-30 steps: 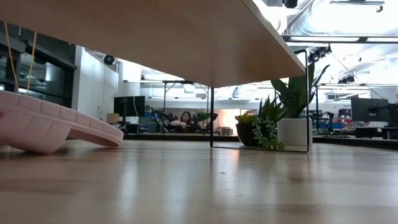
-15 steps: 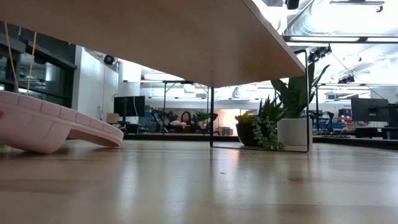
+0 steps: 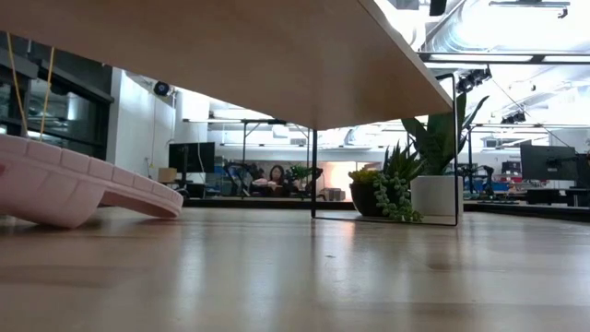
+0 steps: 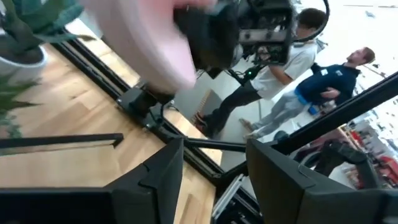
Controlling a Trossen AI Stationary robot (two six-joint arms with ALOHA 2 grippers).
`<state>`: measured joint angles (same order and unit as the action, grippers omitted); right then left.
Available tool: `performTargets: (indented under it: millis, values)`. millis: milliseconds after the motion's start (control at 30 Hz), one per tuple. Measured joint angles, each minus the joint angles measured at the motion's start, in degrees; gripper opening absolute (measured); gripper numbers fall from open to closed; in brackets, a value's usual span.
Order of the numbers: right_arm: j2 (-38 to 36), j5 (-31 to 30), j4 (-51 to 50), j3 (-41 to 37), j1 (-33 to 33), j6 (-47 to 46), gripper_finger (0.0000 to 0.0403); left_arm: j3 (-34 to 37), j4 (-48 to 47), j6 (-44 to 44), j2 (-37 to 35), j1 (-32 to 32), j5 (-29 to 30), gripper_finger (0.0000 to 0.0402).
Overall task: Pick and place slides into the shelf
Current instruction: Put the top pink slide on the shelf
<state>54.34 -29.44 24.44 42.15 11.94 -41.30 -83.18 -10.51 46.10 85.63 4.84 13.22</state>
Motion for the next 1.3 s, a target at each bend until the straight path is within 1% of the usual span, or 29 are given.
performTargets:
  millis: [167,300,433,600,800,1033,1300]
  values:
    - [-2.1,1.6,-11.2,0.0,0.0,-6.7,0.0039,0.0,-6.8,-2.9,-4.7,0.1,0.4,0.0138]
    - [-2.3,8.3,-19.3,0.0,-0.3,-14.2,0.0039,0.0,-13.4,-3.9,-10.0,0.1,2.8,0.011]
    - [-0.9,16.0,-22.2,0.0,-0.3,-19.6,0.0039,0.0,-19.3,-5.5,-13.8,0.0,5.2,0.0083]
    - [1.3,21.2,-22.1,0.0,-0.4,-23.8,0.0039,0.0,-24.9,-7.6,-16.1,0.1,5.9,0.0059]
    - [5.4,27.5,-23.2,0.0,-1.2,-30.7,0.0039,0.0,-30.5,-8.9,-16.5,0.0,5.9,0.0042]
    - [9.0,30.7,-23.0,0.1,-1.1,-36.2,0.0039,0.0,-35.3,-8.9,-16.6,0.0,5.4,0.0035]
    - [9.5,35.9,-23.0,0.2,-1.0,-39.7,0.0039,0.0,-36.6,-12.8,-16.6,0.0,5.3,0.0036]
